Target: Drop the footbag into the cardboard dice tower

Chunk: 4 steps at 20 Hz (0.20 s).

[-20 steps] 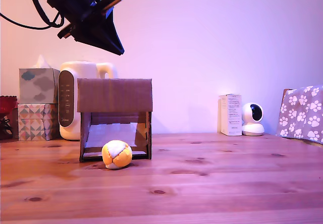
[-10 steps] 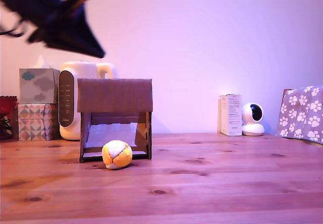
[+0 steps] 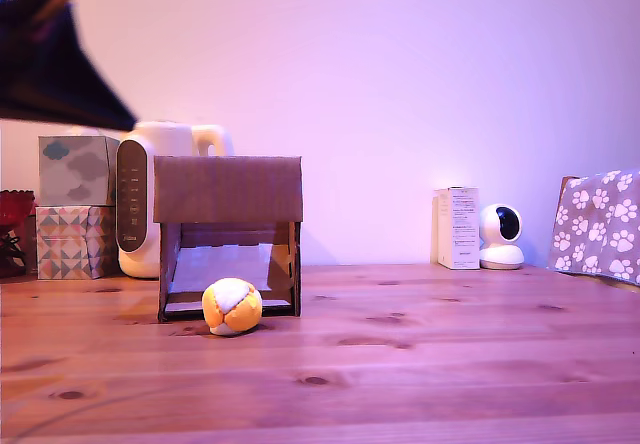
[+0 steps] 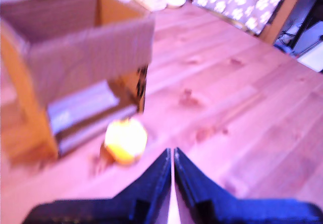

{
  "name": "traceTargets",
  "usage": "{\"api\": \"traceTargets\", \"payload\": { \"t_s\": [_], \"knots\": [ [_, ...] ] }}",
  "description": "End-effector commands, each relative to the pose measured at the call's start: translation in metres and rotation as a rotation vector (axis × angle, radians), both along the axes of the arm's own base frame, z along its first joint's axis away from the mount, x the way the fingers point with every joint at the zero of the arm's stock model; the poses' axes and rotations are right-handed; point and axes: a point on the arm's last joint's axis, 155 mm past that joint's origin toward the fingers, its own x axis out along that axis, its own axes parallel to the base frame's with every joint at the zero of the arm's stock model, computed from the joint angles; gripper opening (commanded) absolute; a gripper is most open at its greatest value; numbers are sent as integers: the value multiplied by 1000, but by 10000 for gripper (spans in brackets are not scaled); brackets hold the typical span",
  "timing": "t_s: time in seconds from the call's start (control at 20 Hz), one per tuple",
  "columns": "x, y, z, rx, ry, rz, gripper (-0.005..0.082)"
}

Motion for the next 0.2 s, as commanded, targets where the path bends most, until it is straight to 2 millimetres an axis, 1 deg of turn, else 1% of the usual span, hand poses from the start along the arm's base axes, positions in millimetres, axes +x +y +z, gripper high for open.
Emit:
{"api": "traceTargets", "payload": {
  "t_s": [0.0,0.15],
  "knots": [
    [-5,3,-2,2,4,7,-24],
    [-7,4,5,-6,-13,6,-24]
  ]
}}
